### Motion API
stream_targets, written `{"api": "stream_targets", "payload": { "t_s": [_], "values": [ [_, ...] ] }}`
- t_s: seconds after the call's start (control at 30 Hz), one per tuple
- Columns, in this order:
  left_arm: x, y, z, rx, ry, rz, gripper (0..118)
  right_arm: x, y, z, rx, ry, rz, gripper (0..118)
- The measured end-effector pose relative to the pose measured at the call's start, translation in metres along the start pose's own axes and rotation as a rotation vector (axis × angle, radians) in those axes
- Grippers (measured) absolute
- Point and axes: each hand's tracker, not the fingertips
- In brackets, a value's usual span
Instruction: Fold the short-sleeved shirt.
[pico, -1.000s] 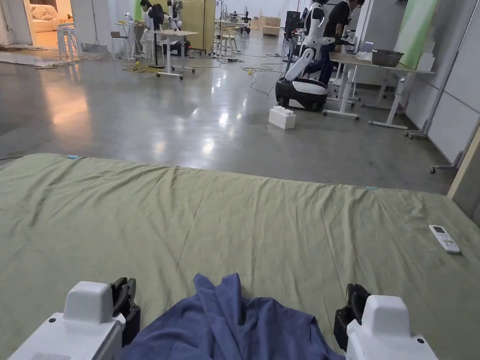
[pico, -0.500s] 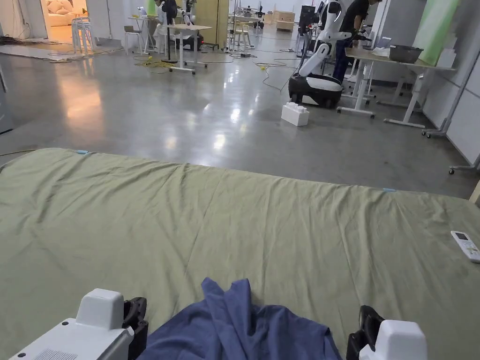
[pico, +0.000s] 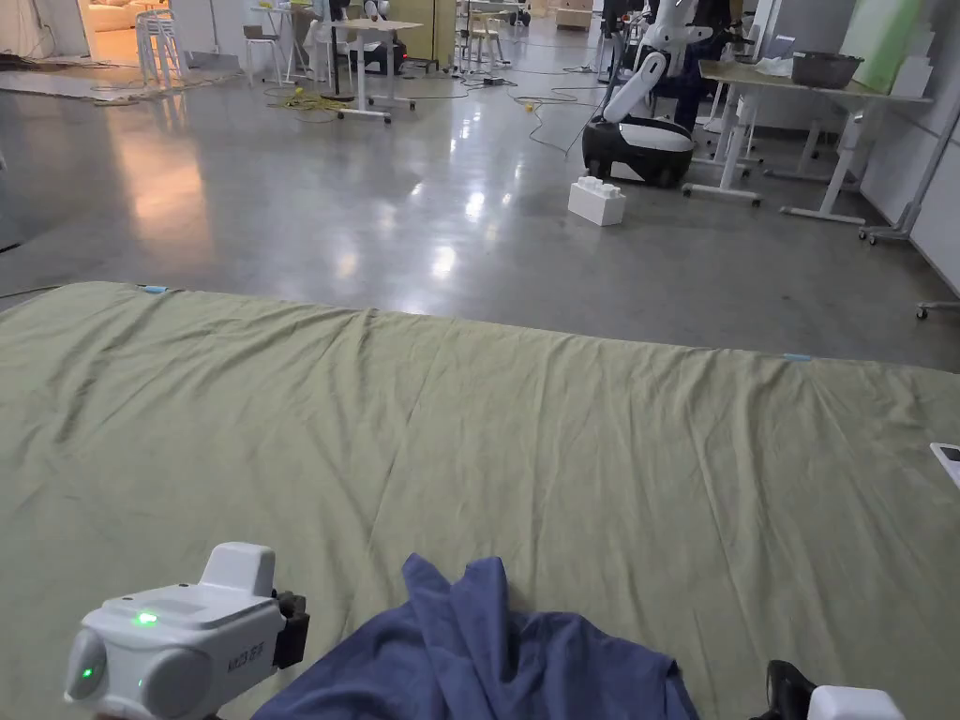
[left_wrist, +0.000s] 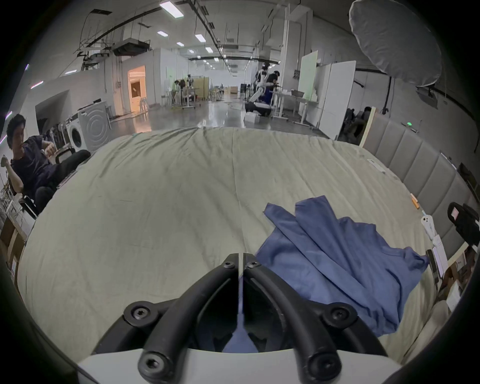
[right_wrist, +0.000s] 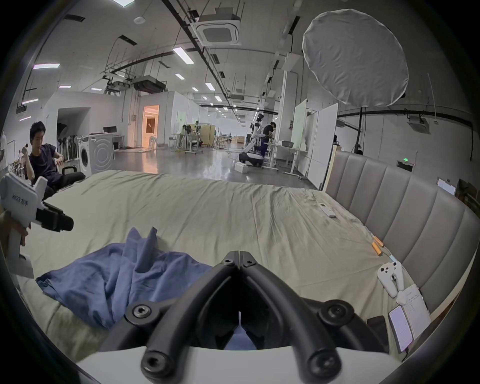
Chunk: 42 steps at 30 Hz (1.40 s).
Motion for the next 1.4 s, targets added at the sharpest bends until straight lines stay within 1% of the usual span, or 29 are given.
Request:
{"api": "stream_targets", "payload": {
  "t_s": [0.03,0.07,0.1,0.13,0.17,0.2,0.37,0.43,0.53,0.6,0.7,0.77,0.83,0.9,0.93,0.97,1.0,1.03,1.07,1.13,1.23,1.33,1.37,1.4],
  "values": [
    [0.000,0.003,-0.008,-0.013,-0.004,-0.001,18,0.001,-0.002,-0.002,-0.011,0.003,-0.002,0],
    [0.000,0.007,-0.016,-0.031,-0.013,-0.006,37,0.002,-0.004,-0.004,-0.020,0.005,-0.002,0],
    [0.002,0.011,-0.024,-0.057,-0.022,-0.009,65,0.002,-0.006,-0.006,-0.029,0.004,0.000,0],
    [0.004,0.015,-0.033,-0.065,-0.030,-0.013,79,0.003,-0.007,-0.008,-0.036,0.003,0.002,0],
    [0.006,0.019,-0.042,-0.069,-0.041,-0.016,87,0.005,-0.009,-0.009,-0.043,0.002,0.002,0],
    [0.009,0.024,-0.052,-0.076,-0.047,-0.020,91,0.006,-0.010,-0.010,-0.049,0.000,-0.001,0],
    [0.031,0.045,-0.106,-0.127,-0.066,-0.039,91,0.015,-0.019,-0.017,-0.084,-0.021,-0.010,0],
    [0.037,0.049,-0.127,-0.141,-0.087,-0.014,92,0.020,-0.024,-0.018,-0.098,-0.031,-0.019,0],
    [0.044,0.050,-0.156,-0.154,-0.111,0.045,98,0.028,-0.031,-0.021,-0.121,-0.050,-0.020,0],
    [0.051,0.049,-0.175,-0.193,-0.097,0.050,98,0.033,-0.036,-0.022,-0.139,-0.057,-0.020,0],
    [0.065,0.040,-0.191,-0.262,-0.017,-0.011,97,0.041,-0.044,-0.023,-0.163,-0.073,-0.017,0],
    [0.075,0.034,-0.192,-0.230,0.000,-0.068,93,0.044,-0.048,-0.024,-0.176,-0.082,-0.017,0],
    [0.084,0.032,-0.188,-0.190,0.020,-0.107,78,0.048,-0.052,-0.025,-0.190,-0.090,-0.025,0],
    [0.092,0.031,-0.183,-0.200,0.001,-0.131,65,0.050,-0.055,-0.026,-0.201,-0.094,-0.032,0],
    [0.095,0.031,-0.181,-0.205,-0.005,-0.141,62,0.051,-0.056,-0.026,-0.207,-0.095,-0.036,0],
    [0.096,0.033,-0.179,-0.210,-0.023,-0.150,62,0.052,-0.058,-0.026,-0.211,-0.096,-0.041,0],
    [0.096,0.035,-0.178,-0.219,-0.036,-0.155,48,0.053,-0.060,-0.027,-0.219,-0.096,-0.048,0],
    [0.096,0.038,-0.176,-0.231,-0.056,-0.162,30,0.054,-0.061,-0.028,-0.227,-0.095,-0.056,0],
    [0.097,0.040,-0.173,-0.232,-0.085,-0.172,10,0.056,-0.063,-0.029,-0.233,-0.095,-0.062,0],
    [0.093,0.043,-0.165,-0.237,-0.068,-0.183,6,0.059,-0.065,-0.033,-0.261,-0.100,-0.061,0],
    [0.083,0.047,-0.141,-0.216,-0.099,-0.127,5,0.070,-0.067,-0.036,-0.295,-0.104,-0.079,1],
    [0.078,0.055,-0.104,-0.103,-0.123,-0.103,5,0.081,-0.067,-0.046,-0.338,-0.097,-0.085,1],
    [0.076,0.057,-0.095,-0.076,-0.131,-0.096,5,0.084,-0.067,-0.053,-0.386,-0.083,-0.075,5],
    [0.074,0.058,-0.082,-0.052,-0.141,-0.095,5,0.087,-0.068,-0.059,-0.402,-0.071,-0.082,20]
  ]
}}
